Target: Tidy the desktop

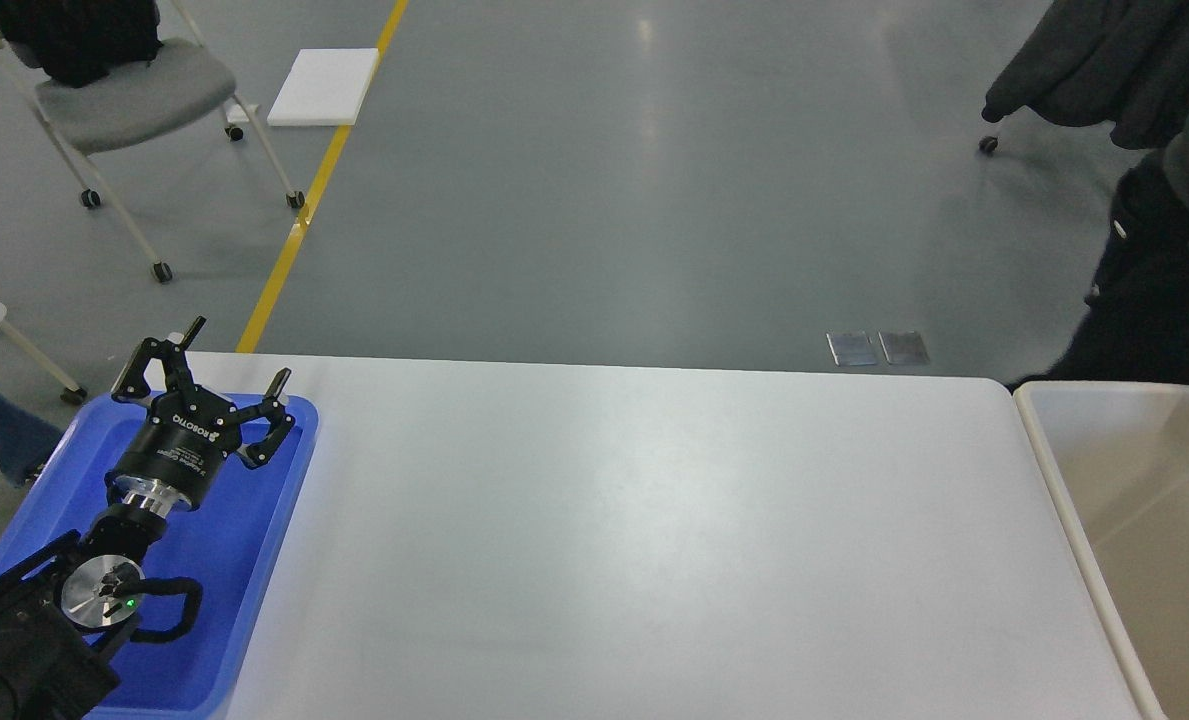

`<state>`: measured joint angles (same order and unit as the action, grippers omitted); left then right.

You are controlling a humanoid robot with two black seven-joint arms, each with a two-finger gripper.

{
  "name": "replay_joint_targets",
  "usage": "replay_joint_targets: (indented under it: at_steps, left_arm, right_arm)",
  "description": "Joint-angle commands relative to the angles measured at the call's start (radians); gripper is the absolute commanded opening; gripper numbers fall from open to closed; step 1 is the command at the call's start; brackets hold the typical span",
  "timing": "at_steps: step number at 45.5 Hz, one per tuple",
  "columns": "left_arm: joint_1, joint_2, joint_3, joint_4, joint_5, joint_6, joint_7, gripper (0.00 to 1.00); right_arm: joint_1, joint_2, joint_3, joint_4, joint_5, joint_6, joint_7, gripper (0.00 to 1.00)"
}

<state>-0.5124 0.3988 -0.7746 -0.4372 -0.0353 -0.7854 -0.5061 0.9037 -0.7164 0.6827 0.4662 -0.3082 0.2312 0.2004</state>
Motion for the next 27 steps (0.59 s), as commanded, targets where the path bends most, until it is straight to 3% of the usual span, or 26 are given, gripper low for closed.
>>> replay_joint_targets:
  at_steps: [1, 4, 23, 27]
  left_arm:
    - [0.0, 0.0, 0.001, 0.0, 0.0, 0.0, 0.0, 0.99]
    - [0.0, 0.0, 0.0, 0.0, 0.0, 0.0, 0.0, 0.99]
    - [0.0, 0.0, 0.001, 0.0, 0.0, 0.0, 0.0, 0.99]
    - [0.0, 0.0, 0.0, 0.0, 0.0, 0.0, 0.0, 0.99]
  right_arm:
    - [-0.176, 0.029, 0.357, 0.201, -0.002, 0.004, 0.091, 1.0]
    - [-0.233, 0.048, 0.403, 0.25, -0.009, 0.005, 0.109, 1.0]
    - [-0.537, 0.239, 0.603, 0.445, -0.034, 0.004, 0.114, 1.0]
    - [-0.566, 0.27, 0.609, 0.453, -0.086, 0.004, 0.149, 1.0]
